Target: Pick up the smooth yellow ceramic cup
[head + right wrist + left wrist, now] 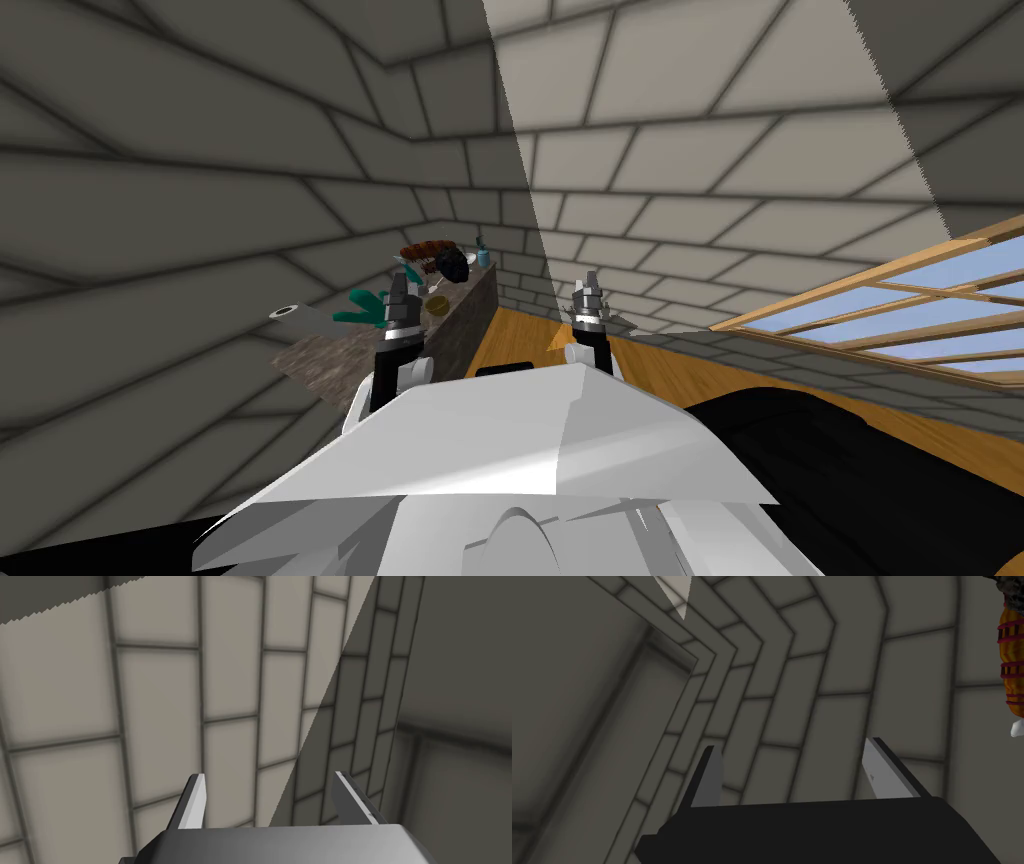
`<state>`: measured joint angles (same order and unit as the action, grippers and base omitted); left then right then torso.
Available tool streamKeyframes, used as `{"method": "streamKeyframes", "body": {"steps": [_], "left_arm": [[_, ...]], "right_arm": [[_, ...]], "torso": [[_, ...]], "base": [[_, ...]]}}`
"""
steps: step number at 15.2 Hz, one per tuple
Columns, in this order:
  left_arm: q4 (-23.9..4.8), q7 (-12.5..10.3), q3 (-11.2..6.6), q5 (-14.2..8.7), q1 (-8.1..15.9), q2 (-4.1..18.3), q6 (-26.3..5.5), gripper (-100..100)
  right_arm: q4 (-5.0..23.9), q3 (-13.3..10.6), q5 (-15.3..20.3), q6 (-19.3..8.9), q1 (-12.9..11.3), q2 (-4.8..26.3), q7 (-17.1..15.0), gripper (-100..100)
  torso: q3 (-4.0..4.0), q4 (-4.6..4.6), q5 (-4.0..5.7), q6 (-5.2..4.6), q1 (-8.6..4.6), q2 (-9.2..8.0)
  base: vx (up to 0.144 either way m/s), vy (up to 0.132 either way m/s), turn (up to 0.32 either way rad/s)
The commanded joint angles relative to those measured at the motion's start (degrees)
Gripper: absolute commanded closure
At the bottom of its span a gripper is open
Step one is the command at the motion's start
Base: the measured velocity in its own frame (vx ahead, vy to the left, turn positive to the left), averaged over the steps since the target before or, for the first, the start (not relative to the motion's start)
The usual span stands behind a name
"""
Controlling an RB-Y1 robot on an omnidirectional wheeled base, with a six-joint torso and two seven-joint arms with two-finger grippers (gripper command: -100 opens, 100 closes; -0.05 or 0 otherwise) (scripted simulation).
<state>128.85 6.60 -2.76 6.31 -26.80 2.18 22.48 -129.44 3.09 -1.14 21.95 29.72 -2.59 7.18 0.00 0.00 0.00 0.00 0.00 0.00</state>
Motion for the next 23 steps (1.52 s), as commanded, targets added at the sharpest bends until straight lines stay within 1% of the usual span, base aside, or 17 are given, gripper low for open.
{"method": "streamKeyframes", "body": {"steps": [1, 2, 3, 4, 5, 6, 7, 10, 12, 13, 15, 16, 17, 18, 20, 21, 23], "left_arm": [[0.1, 0.6, -0.78, -0.7, 0.0, 2.0, -2.1, -100], [0.2, 0.9, -1.3, -1.1, 0.0, 3.0, -3.4, -100], [0.2, 0.9, -1.3, -1.1, 0.0, 3.0, -3.5, -100], [0.2, 1.4, -1.93, -1.6, 0.0, 4.0, -5.2, -100], [0.2, 1.4, -1.93, -1.6, 0.0, 4.0, -5.2, -100], [0.3, 1.9, -2.66, -2.2, 0.0, 4.9, -7.2, -100], [0.3, 1.9, -2.66, -2.2, 0.0, 4.9, -7.2, -100], [0.4, 3.1, -4.41, -3.7, 0.0, 6.9, -11.2, -100], [0.4, 3.1, -4.41, -3.7, 0.0, 6.9, -12.1, -100], [0.5, 3.9, -5.42, -4.6, 0.0, 7.9, -14.2, -100], [0.5, 3.9, -5.42, -4.6, 0.0, 7.9, -14.8, -100], [0.6, 4.6, -6.49, -5.6, 0.0, 8.9, -16.8, -100], [0.6, 4.6, -6.49, -5.6, 0.0, 8.9, -17.8, -100], [0.7, 5.5, -7.64, -6.6, -0.1, 9.9, -19.2, -100], [0.7, 5.5, -7.64, -6.6, -0.1, 9.9, -21.0, -100], [0.8, 6.3, -8.84, -7.7, -0.2, 10.9, -22.6, -100], [0.8, 6.3, -8.84, -7.7, -0.2, 10.9, -24.3, -100]], "right_arm": [[0.0, 0.0, 0.0, 0.0, 0.0, 0.0, 0.0, 0], [0.0, 0.0, 0.0, 0.0, 0.0, 0.0, 0.0, 0], [0.0, 0.0, 0.0, 0.0, 0.0, 0.0, 0.0, 0], [0.0, 0.0, 0.0, 0.0, 0.0, 0.0, 0.0, 0], [0.0, 0.0, 0.0, 0.0, 0.0, 0.0, 0.0, 0], [0.0, 0.0, 0.0, 0.0, 0.0, 0.0, 0.0, 0], [0.0, 0.0, 0.0, 0.0, 0.0, 0.0, 0.0, 0], [0.0, 0.0, 0.0, 0.0, 0.0, 0.0, 0.0, 0], [0.0, 0.0, 0.0, 0.0, 0.0, 0.0, 0.0, 0], [0.0, 0.0, 0.0, 0.0, 0.0, 0.0, 0.0, 0], [0.0, 0.0, 0.0, 0.0, 0.0, 0.0, 0.0, 0], [0.0, 0.0, 0.0, 0.0, 0.0, 0.0, 0.0, 0], [0.0, 0.0, 0.0, 0.0, 0.0, 0.0, 0.0, 0], [0.0, 0.0, 0.0, 0.0, 0.0, 0.0, 0.0, 0], [0.0, 0.0, 0.0, 0.0, 0.0, 0.0, 0.0, 0], [0.0, 0.0, 0.0, 0.0, 0.0, 0.0, 0.0, 0], [0.0, 0.0, 0.0, 0.0, 0.0, 0.0, 0.0, 0]], "torso": [[0.0, 0.0, 0.0, 0.0, 0.0, 0.0], [0.03, 0.01, 0.0, 0.01, -0.03, 0.06], [0.09, 0.03, 0.02, 0.01, -0.09, 0.17], [0.13, 0.05, 0.03, 0.01, -0.12, 0.24], [0.16, 0.06, 0.03, 0.01, -0.12, 0.28], [0.16, 0.06, 0.02, 0.0, -0.1, 0.28], [0.16, 0.06, 0.02, 0.01, -0.09, 0.28], [0.16, 0.06, 0.02, 0.01, -0.1, 0.28], [0.17, 0.07, 0.02, 0.01, -0.11, 0.3], [0.16, 0.06, 0.02, 0.0, -0.11, 0.28], [0.16, 0.06, 0.03, 0.01, -0.12, 0.29], [0.15, 0.06, 0.02, 0.0, -0.1, 0.26], [0.16, 0.06, 0.02, 0.01, -0.1, 0.28], [0.17, 0.07, 0.02, 0.01, -0.1, 0.3], [0.23, 0.09, 0.03, 0.01, -0.13, 0.4], [0.22, 0.09, 0.02, 0.0, -0.12, 0.37], [0.23, 0.09, 0.03, 0.01, -0.13, 0.39]], "base": [[0.026, -0.016, 0.029], [0.067, -0.04, 0.051], [0.074, -0.04, 0.043], [0.073, -0.031, 0.041], [0.064, -0.026, 0.024], [0.058, -0.026, 0.033], [0.055, -0.024, 0.028], [0.064, -0.029, 0.039], [0.063, -0.03, 0.026], [0.061, -0.034, 0.032], [0.058, -0.028, 0.03], [0.064, -0.027, 0.035], [0.073, -0.03, 0.04], [0.094, -0.036, 0.055], [0.086, -0.033, 0.034], [0.088, -0.038, 0.032], [0.072, -0.031, 0.034]]}}
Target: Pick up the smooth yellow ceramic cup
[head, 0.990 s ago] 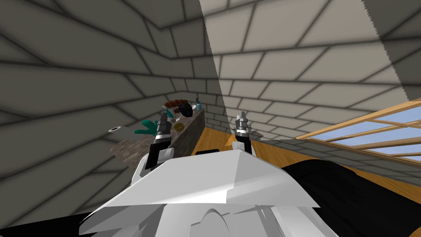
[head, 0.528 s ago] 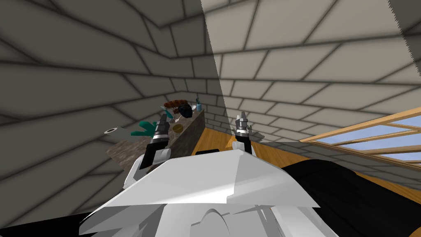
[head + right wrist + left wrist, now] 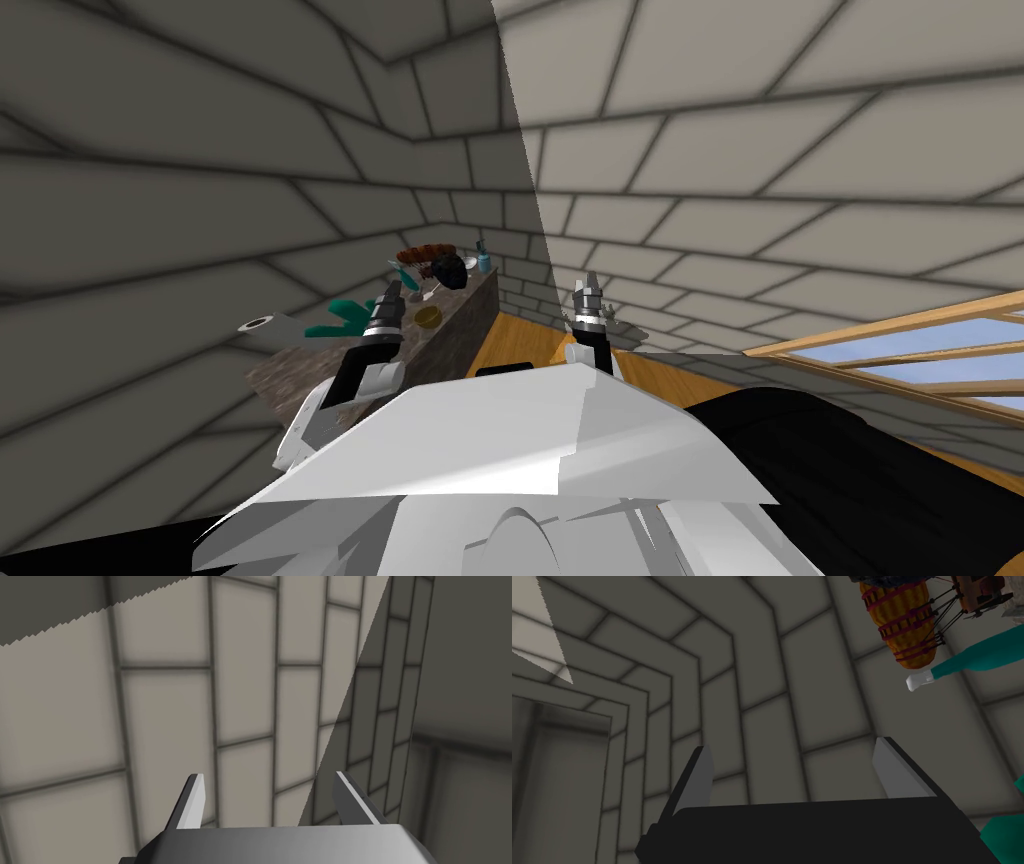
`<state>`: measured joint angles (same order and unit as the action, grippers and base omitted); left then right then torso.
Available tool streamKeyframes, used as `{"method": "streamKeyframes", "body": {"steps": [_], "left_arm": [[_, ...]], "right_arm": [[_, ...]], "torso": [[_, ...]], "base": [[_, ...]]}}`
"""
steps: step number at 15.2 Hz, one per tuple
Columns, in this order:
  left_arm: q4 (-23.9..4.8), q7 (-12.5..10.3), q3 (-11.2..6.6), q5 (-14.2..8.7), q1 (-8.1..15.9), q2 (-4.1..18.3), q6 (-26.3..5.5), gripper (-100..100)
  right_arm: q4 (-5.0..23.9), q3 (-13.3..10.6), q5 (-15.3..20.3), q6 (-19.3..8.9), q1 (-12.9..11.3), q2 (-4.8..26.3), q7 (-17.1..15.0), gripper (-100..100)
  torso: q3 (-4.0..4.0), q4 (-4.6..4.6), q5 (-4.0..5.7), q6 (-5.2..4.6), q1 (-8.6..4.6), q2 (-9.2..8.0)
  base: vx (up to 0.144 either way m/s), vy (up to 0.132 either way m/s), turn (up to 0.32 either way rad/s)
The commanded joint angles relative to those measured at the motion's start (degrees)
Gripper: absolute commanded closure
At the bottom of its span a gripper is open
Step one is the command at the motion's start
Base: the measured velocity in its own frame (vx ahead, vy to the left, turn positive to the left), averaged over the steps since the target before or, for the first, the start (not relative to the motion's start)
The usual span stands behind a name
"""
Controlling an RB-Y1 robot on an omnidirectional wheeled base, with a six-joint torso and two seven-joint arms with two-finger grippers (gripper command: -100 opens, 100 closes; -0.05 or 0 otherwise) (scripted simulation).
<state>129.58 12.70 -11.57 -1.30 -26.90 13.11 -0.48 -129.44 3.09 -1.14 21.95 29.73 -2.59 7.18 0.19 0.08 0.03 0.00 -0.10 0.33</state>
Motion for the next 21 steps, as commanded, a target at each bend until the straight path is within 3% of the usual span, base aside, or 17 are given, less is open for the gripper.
{"method": "streamKeyframes", "body": {"steps": [1, 6, 7, 9, 10, 13, 14, 17, 18, 20, 21], "left_arm": [[0.1, 1.2, -1.29, -1.2, -0.2, 1.0, -2.9, -100], [0.3, 2.1, -2.6, -2.5, -0.3, 1.9, -8.4, -100], [0.4, 3.1, -3.95, -3.7, -0.4, 2.9, -9.8, -100], [0.4, 3.1, -3.95, -3.7, -0.4, 2.9, -12.2, -100], [0.5, 4.2, -5.34, -5.1, -0.6, 3.9, -13.7, -100], [0.5, 4.2, -5.34, -5.1, -0.6, 3.9, -16.0, -100], [0.6, 5.3, -6.77, -6.5, -0.8, 4.9, -18.0, -100], [0.6, 5.3, -6.77, -6.5, -0.8, 4.9, -19.9, -100], [0.8, 6.4, -8.22, -8.0, -1.1, 5.8, -22.0, -100], [0.8, 6.4, -8.22, -8.0, -1.1, 5.8, -23.9, -100], [0.9, 7.5, -9.7, -9.5, -1.3, 6.7, -25.5, -100]], "right_arm": [[0.0, 0.0, 0.0, 0.0, 0.0, 0.0, 0.0, 0], [0.0, 0.0, 0.0, 0.0, 0.0, 0.0, 0.0, 0], [0.0, 0.0, 0.0, 0.0, 0.0, 0.0, 0.0, 0], [0.0, 0.0, 0.0, 0.0, 0.0, 0.0, 0.0, 0], [0.0, 0.0, 0.0, 0.0, 0.0, 0.0, 0.0, 0], [0.0, 0.0, 0.0, 0.0, 0.0, 0.0, 0.0, 0], [0.0, 0.0, 0.0, 0.0, 0.0, 0.0, 0.0, 0], [0.0, 0.0, 0.0, 0.0, 0.0, 0.0, 0.0, 0], [0.0, 0.0, 0.0, 0.0, 0.0, 0.0, 0.0, 0], [0.0, 0.0, 0.0, 0.0, 0.0, 0.0, 0.0, 0], [0.0, 0.0, 0.0, 0.0, 0.0, 0.0, 0.0, 0]], "torso": [[0.0, 0.0, 0.0, 0.0, 0.0, 0.0], [0.0, 0.0, 0.0, 0.0, -0.01, 0.02], [0.0, 0.0, 0.0, 0.0, 0.0, 0.0], [0.04, 0.01, 0.0, 0.0, 0.0, 0.07], [0.02, 0.01, 0.0, 0.0, 0.01, 0.03], [0.02, 0.01, 0.0, 0.0, -0.01, 0.03], [-0.03, -0.01, 0.0, 0.0, 0.01, -0.05], [-0.01, 0.0, 0.0, 0.0, -0.02, -0.02], [-0.05, -0.02, 0.0, -0.01, 0.0, -0.09], [-0.01, -0.01, 0.0, 0.01, -0.01, -0.01], [-0.01, 0.0, -0.01, 0.0, 0.02, -0.01]], "base": [[0.075, -0.028, 0.037], [0.073, -0.03, 0.033], [0.084, -0.027, 0.044], [0.085, -0.03, 0.031], [0.082, -0.027, 0.047], [0.069, -0.032, 0.023], [0.068, -0.024, 0.032], [0.061, -0.034, 0.024], [0.064, -0.034, 0.025], [0.078, -0.03, 0.034], [0.099, -0.044, 0.049]]}}
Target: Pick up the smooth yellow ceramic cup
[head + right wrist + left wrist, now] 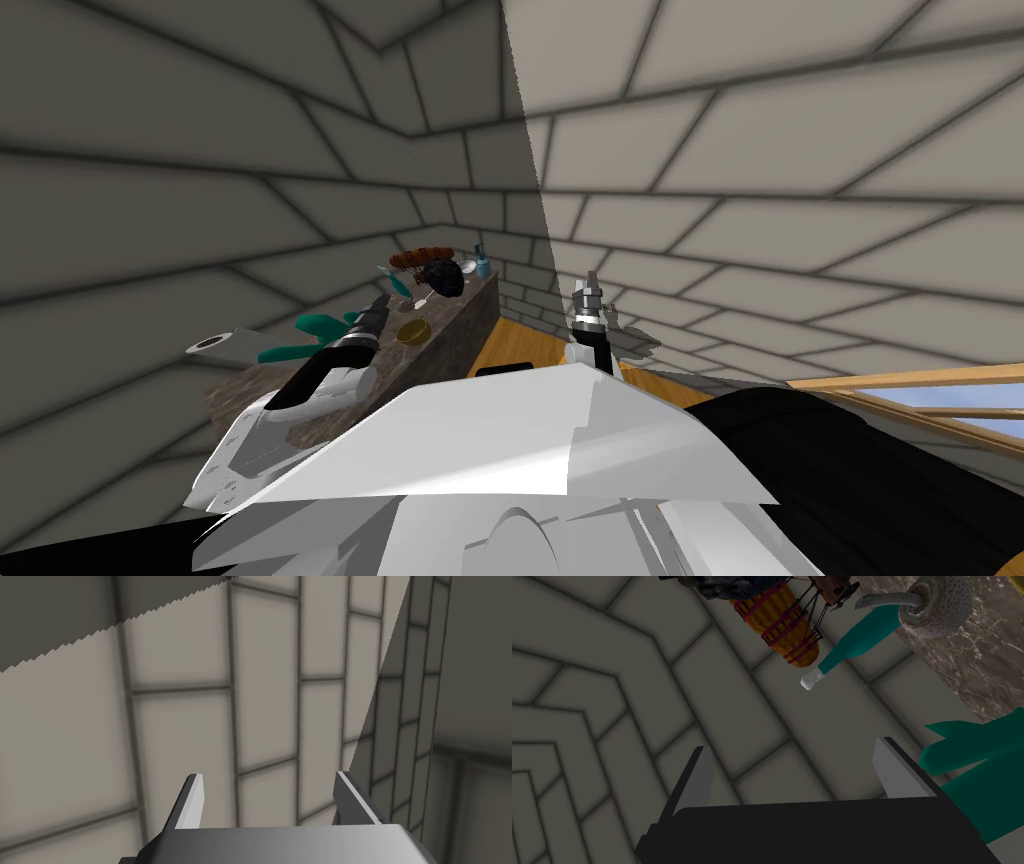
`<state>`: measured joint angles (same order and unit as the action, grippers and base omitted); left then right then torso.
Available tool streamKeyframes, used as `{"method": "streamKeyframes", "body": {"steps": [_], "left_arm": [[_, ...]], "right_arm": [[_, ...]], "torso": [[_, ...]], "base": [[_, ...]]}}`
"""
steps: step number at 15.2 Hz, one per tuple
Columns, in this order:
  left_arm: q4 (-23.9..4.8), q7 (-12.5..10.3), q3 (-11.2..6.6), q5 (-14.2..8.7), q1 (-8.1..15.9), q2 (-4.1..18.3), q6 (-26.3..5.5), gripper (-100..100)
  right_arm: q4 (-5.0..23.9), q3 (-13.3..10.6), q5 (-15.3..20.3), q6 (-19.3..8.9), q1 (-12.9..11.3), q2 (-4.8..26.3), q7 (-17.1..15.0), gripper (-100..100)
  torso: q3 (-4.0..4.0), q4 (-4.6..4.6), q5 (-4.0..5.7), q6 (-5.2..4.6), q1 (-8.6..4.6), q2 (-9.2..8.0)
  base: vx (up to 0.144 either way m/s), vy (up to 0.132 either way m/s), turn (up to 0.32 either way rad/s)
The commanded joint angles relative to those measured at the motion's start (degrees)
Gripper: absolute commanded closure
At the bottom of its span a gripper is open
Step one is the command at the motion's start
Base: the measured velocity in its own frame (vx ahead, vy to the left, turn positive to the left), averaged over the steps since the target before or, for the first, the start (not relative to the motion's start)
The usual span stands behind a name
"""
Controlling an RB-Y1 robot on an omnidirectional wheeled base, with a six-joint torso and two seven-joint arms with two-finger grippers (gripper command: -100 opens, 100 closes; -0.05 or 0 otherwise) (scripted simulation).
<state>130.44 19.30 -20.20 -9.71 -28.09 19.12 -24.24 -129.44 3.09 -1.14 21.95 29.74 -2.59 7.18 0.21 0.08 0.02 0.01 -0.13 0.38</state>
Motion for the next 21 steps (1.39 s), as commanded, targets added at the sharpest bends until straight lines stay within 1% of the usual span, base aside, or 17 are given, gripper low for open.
{"method": "streamKeyframes", "body": {"steps": [1, 2, 3, 4, 6, 7, 8, 10, 11, 13, 14, 16, 17, 19, 20, 21], "left_arm": [[0.1, 0.9, -1.07, -1.1, -0.1, 0.7, -2.9, -100], [0.1, 0.9, -1.07, -1.1, -0.1, 0.7, -4.0, -100], [0.1, 0.9, -1.07, -1.1, -0.1, 0.7, -4.2, -100], [0.3, 2.1, -2.56, -2.7, -0.4, 1.5, -6.0, -100], [0.3, 2.1, -2.56, -2.7, -0.4, 1.5, -8.2, -100], [0.3, 2.1, -2.56, -2.7, -0.4, 1.5, -8.3, -100], [0.5, 3.3, -4.06, -4.3, -0.7, 2.3, -10.5, -100], [0.5, 3.3, -4.06, -4.3, -0.7, 2.3, -12.5, -100], [0.7, 4.5, -5.56, -5.9, -1.0, 3.1, -13.8, -100], [0.7, 4.5, -5.56, -5.9, -1.0, 3.1, -16.5, -100], [0.9, 5.7, -7.06, -7.6, -1.4, 3.8, -18.2, -100], [0.9, 5.7, -7.06, -7.6, -1.4, 3.8, -20.8, -100], [1.2, 6.9, -8.55, -9.2, -1.8, 4.5, -22.1, -100], [1.2, 6.9, -8.55, -9.2, -1.8, 4.5, -24.5, -100], [1.2, 6.9, -8.55, -9.2, -1.8, 4.5, -24.9, -100], [1.4, 8.1, -10.01, -10.9, -2.2, 5.2, -26.7, -100]], "right_arm": [[0.0, 0.0, 0.0, 0.0, 0.0, 0.0, 0.0, 0], [0.0, 0.0, 0.0, 0.0, 0.0, 0.0, 0.0, 0], [0.0, 0.0, 0.0, 0.0, 0.0, 0.0, 0.0, 0], [0.0, 0.0, 0.0, 0.0, 0.0, 0.0, 0.0, 0], [0.0, 0.0, 0.0, 0.0, 0.0, 0.0, 0.0, 0], [0.0, 0.0, 0.0, 0.0, 0.0, 0.0, 0.0, 0], [0.0, 0.0, 0.0, 0.0, 0.0, 0.0, 0.0, 0], [0.0, 0.0, 0.0, 0.0, 0.0, 0.0, 0.0, 0], [0.0, 0.0, 0.0, 0.0, 0.0, 0.0, 0.0, 0], [0.0, 0.0, 0.0, 0.0, 0.0, 0.0, 0.0, 0], [0.0, 0.0, 0.0, 0.0, 0.0, 0.0, 0.0, 0], [0.0, 0.0, 0.0, 0.0, 0.0, 0.0, 0.0, 0], [0.0, 0.0, 0.0, 0.0, 0.0, 0.0, 0.0, 0], [0.0, 0.0, 0.0, 0.0, 0.0, 0.0, 0.0, 0], [0.0, 0.0, 0.0, 0.0, 0.0, 0.0, 0.0, 0], [0.0, 0.0, 0.0, 0.0, 0.0, 0.0, 0.0, 0]], "torso": [[0.0, 0.0, 0.0, 0.0, 0.0, 0.0], [0.04, 0.02, 0.01, 0.0, -0.05, 0.06], [0.03, 0.02, 0.01, -0.01, -0.03, 0.03], [-0.03, 0.0, 0.0, -0.02, 0.01, -0.07], [-0.01, 0.0, 0.01, 0.0, -0.02, -0.03], [-0.02, 0.0, 0.01, -0.01, -0.01, -0.06], [-0.06, -0.02, 0.0, -0.01, 0.03, -0.13], [-0.04, -0.01, 0.01, -0.01, -0.02, -0.07], [-0.03, -0.01, 0.01, -0.01, -0.03, -0.06], [0.01, 0.01, 0.02, 0.0, -0.1, 0.02], [0.01, 0.01, 0.02, -0.02, -0.08, 0.0], [0.04, 0.02, 0.04, -0.01, -0.16, 0.06], [0.03, 0.02, 0.03, -0.01, -0.1, 0.02], [0.04, 0.02, 0.03, -0.01, -0.1, 0.06], [0.02, 0.01, 0.02, -0.01, -0.08, 0.01], [-0.03, 0.0, 0.01, -0.01, -0.01, -0.07]], "base": [[0.119, -0.059, 0.047], [0.082, -0.044, 0.019], [0.04, -0.024, -0.003], [0.071, -0.038, 0.026], [0.077, -0.042, 0.033], [0.036, -0.022, 0.001], [0.053, -0.037, 0.029], [0.079, -0.05, 0.033], [0.093, -0.06, 0.031], [0.09, -0.058, 0.033], [0.098, -0.077, 0.026], [0.095, -0.067, 0.029], [0.095, -0.058, 0.029], [0.089, -0.058, 0.026], [0.046, -0.03, 0.001], [0.073, -0.044, 0.025]]}}
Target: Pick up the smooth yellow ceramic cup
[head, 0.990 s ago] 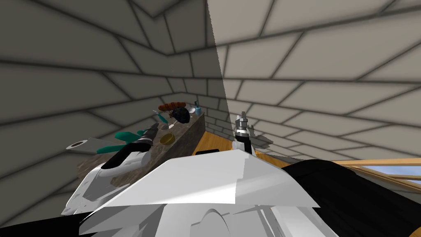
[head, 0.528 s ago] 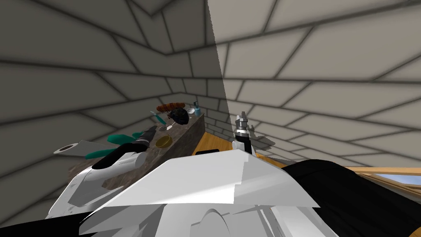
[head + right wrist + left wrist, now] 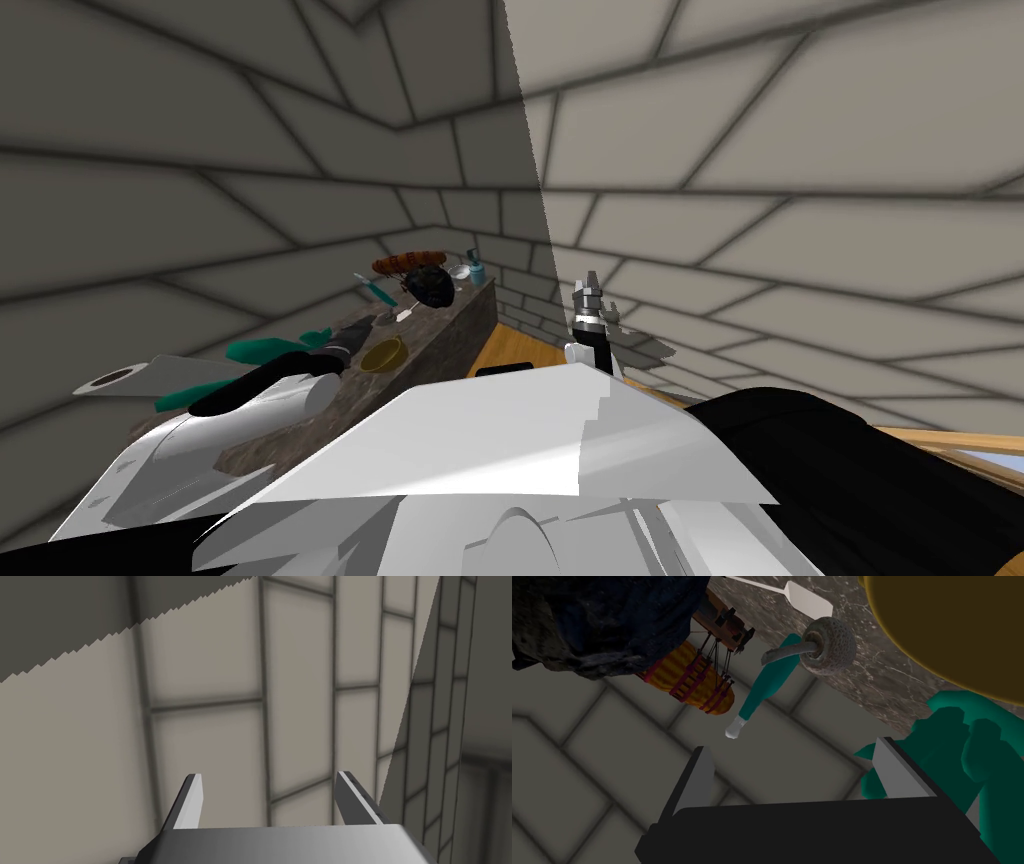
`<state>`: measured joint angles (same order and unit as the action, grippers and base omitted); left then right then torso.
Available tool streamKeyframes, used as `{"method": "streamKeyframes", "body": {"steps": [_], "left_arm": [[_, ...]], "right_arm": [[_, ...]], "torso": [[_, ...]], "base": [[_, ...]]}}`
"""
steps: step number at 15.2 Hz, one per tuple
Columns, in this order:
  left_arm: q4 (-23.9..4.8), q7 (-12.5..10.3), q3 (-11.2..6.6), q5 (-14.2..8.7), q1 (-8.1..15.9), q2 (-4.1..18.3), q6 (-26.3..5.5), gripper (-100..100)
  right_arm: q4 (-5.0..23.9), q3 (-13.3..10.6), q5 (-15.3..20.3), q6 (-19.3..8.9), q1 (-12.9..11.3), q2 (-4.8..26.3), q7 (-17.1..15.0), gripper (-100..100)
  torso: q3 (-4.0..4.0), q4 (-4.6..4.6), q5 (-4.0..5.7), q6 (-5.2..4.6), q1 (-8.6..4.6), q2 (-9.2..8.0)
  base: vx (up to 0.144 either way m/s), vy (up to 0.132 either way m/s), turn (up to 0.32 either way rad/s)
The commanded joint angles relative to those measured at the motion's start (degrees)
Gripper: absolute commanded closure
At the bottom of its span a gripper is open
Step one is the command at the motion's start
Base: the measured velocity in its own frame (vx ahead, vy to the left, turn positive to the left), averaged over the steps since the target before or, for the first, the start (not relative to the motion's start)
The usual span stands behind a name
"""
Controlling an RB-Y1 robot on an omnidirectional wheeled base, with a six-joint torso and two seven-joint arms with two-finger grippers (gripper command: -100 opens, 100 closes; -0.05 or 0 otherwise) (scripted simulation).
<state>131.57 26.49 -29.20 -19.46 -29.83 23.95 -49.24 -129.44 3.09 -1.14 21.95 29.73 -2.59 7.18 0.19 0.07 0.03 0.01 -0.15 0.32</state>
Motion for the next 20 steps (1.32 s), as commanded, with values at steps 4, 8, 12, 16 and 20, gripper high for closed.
{"method": "streamKeyframes", "body": {"steps": [4, 8, 12, 16, 20], "left_arm": [[0.5, 2.1, -2.46, -2.8, -0.9, 1.0, -6.5, -100], [0.7, 3.3, -3.87, -4.5, -1.4, 1.5, -10.9, -100], [0.9, 4.5, -5.24, -6.2, -1.9, 2.1, -15.1, -100], [1.0, 5.6, -6.57, -7.8, -2.4, 2.7, -19.2, -100], [1.1, 6.7, -7.84, -9.4, -3.0, 3.2, -23.8, -100]], "right_arm": [[0.0, 0.0, 0.0, 0.0, 0.0, 0.0, 0.0, 0], [0.0, 0.0, 0.0, 0.0, 0.0, 0.0, 0.0, 0], [0.0, 0.0, 0.0, 0.0, 0.0, 0.0, 0.0, 0], [0.0, 0.0, 0.0, 0.0, 0.0, 0.0, 0.0, 0], [0.0, 0.0, 0.0, 0.0, 0.0, 0.0, 0.0, 0]], "torso": [[0.03, 0.01, 0.01, 0.0, -0.04, 0.06], [0.0, 0.0, 0.0, 0.0, 0.0, -0.01], [-0.04, -0.01, -0.01, 0.0, 0.06, -0.08], [-0.01, 0.0, -0.01, 0.0, 0.05, -0.01], [0.06, 0.03, 0.0, 0.0, 0.02, 0.1]], "base": [[0.093, -0.059, 0.03], [0.07, -0.047, 0.016], [0.055, -0.034, 0.018], [0.074, -0.038, 0.017], [0.087, -0.04, 0.019]]}}
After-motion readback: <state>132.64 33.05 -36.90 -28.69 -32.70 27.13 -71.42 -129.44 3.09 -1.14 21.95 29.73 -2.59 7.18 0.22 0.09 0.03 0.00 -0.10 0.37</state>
